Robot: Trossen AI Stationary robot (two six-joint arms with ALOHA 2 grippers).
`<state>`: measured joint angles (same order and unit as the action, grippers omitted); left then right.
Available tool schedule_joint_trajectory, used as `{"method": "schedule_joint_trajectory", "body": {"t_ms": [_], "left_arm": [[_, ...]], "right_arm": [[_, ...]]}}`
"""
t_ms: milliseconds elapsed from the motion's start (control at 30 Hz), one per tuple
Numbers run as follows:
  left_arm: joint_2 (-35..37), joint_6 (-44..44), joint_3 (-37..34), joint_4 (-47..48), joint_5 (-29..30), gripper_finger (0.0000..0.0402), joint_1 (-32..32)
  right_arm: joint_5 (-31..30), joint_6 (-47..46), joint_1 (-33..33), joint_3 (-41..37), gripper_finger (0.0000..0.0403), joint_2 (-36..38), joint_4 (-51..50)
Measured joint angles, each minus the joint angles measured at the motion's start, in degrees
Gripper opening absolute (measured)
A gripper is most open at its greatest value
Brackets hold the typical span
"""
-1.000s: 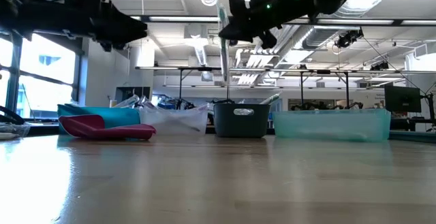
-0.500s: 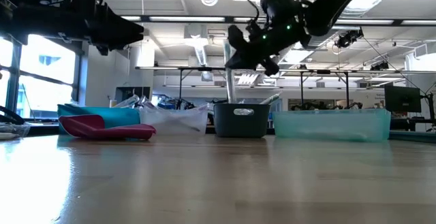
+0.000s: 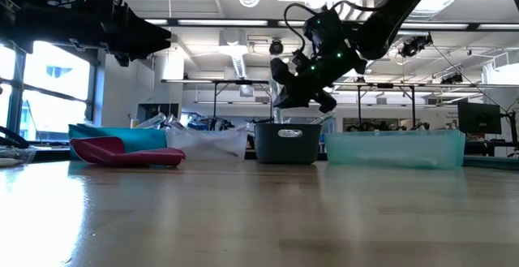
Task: Pick & Place Toothbrushes
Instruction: Put the green toothbrush into the dark blue bin, then put the violet toothbrush into the white bin
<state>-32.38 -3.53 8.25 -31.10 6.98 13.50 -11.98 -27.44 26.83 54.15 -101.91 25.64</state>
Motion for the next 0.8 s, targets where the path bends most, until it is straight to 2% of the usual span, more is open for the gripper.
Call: {"method": "schedule_joint_trajectory", "body": {"t_ms": [100,200,467,700,800], "left_arm": [[-0.01,0.0,0.0,0.01,0.01,0.0187,0.0],[-0.01,0.0,0.0,0.01,0.02,0.0187,0.0],[-0.01,-1.29,0.0,0.02,0.02,0.0187,0.0],[-0.02,-1.3,0.0,0.77,0.04,0.0187,0.0],[-0.02,-1.29,0.0,0.87,0.04,0.0187,0.0]], "right_arm": [[-0.03,0.21,-0.04,0.0,0.0027,0.0,-0.18],[-0.38,0.9,-0.02,0.0,0.0059,0.0,-0.12],[-11.06,2.01,-0.07,0.0,0.0135,1.53,-1.98],[-9.37,5.82,-0.31,0.0,0.0152,5.16,-1.46],[-6.82,6.68,-0.63,0.0,0.0151,7.14,-1.56]]}}
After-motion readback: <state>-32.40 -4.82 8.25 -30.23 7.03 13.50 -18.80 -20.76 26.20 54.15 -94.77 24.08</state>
